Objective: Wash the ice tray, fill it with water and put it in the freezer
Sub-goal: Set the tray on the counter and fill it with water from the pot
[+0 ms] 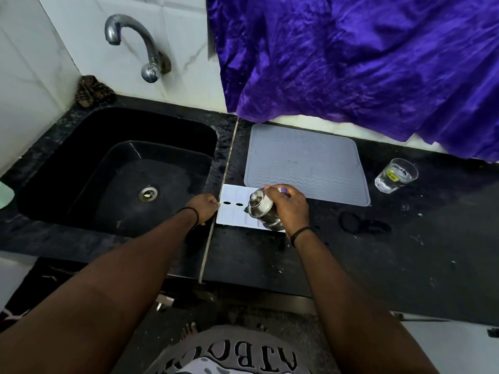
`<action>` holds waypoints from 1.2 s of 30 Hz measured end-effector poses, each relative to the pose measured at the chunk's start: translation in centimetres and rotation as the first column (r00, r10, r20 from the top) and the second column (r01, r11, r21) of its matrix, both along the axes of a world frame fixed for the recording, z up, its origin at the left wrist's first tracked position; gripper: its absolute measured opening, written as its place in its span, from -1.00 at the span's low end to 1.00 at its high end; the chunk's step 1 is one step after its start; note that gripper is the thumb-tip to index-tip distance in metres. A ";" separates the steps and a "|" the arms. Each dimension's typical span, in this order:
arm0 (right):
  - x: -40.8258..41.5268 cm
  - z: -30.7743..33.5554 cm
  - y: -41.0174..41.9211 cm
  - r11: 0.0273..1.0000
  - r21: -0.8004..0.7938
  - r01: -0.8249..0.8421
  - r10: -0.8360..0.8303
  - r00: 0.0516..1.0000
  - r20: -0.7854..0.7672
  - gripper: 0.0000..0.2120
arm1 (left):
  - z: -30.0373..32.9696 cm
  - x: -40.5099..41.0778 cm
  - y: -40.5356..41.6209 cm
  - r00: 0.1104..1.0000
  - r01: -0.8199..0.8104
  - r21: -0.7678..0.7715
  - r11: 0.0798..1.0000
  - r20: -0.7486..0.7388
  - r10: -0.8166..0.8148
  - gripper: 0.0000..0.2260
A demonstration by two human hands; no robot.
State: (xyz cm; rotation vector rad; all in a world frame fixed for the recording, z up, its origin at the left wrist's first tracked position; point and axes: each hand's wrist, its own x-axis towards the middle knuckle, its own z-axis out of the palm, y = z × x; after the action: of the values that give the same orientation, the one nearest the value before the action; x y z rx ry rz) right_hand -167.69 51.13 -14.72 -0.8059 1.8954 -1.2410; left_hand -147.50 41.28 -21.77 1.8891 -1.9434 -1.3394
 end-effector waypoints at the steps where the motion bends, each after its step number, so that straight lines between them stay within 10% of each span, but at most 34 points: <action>1: 0.0 0.0 0.0 1.000 0.000 0.000 0.000 1.000 0.000 -0.68 | 0.0 0.0 0.0 1.000 -0.002 -0.001 1.000 -0.001 0.002 -0.87; 36: -3.1 0.5 1.7 0.996 -0.009 0.090 -0.087 0.985 0.151 -0.81 | -0.3 -0.2 -0.1 0.999 -0.035 0.017 0.999 0.005 0.035 -0.71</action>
State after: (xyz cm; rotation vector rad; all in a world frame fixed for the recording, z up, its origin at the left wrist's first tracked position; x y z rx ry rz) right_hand -170.81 52.83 -14.25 -0.6230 1.8180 -1.3337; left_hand -147.70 41.17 -22.05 1.9265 -1.8976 -1.3468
